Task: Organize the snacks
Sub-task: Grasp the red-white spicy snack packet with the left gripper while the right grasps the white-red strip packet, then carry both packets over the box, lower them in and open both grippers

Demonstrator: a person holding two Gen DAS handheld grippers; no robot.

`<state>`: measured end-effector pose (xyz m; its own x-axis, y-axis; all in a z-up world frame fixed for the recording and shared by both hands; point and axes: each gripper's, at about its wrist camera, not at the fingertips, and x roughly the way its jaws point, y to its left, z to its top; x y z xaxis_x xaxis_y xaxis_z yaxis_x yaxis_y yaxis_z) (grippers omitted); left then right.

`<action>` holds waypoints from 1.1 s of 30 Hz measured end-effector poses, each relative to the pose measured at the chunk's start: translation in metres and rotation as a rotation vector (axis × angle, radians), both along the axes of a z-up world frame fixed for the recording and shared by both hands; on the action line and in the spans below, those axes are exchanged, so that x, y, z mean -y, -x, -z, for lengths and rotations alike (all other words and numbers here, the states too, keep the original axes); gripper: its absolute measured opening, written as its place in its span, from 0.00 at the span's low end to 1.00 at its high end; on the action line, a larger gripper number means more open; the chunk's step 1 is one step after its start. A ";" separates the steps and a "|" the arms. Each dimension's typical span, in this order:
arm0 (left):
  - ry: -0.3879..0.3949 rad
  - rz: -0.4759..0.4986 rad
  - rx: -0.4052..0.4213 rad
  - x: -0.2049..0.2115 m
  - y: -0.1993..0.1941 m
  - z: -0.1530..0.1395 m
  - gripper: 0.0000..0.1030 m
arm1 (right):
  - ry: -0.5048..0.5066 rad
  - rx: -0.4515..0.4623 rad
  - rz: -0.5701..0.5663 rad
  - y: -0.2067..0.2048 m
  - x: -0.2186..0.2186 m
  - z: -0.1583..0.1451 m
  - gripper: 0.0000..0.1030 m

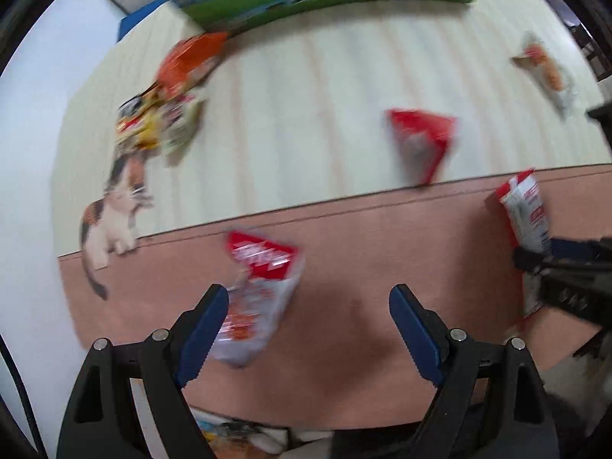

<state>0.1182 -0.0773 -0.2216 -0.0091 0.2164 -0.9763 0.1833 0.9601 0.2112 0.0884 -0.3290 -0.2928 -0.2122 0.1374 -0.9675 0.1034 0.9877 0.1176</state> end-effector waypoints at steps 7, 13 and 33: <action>-0.059 0.016 -0.140 -0.067 -0.008 0.040 0.84 | -0.040 -0.015 -0.091 -0.020 -0.055 0.001 0.53; -0.023 0.083 -0.226 -0.067 -0.009 0.069 0.84 | -0.027 -0.017 -0.144 -0.018 -0.065 0.001 0.53; 0.264 -0.202 -0.202 -0.108 0.000 0.056 0.37 | -0.104 0.004 -0.091 -0.034 -0.065 -0.021 0.48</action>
<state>0.1187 0.0305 -0.2775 -0.2236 -0.0681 -0.9723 -0.0020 0.9976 -0.0695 0.1221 -0.2638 -0.2715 -0.2250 0.2171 -0.9499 0.0129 0.9754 0.2199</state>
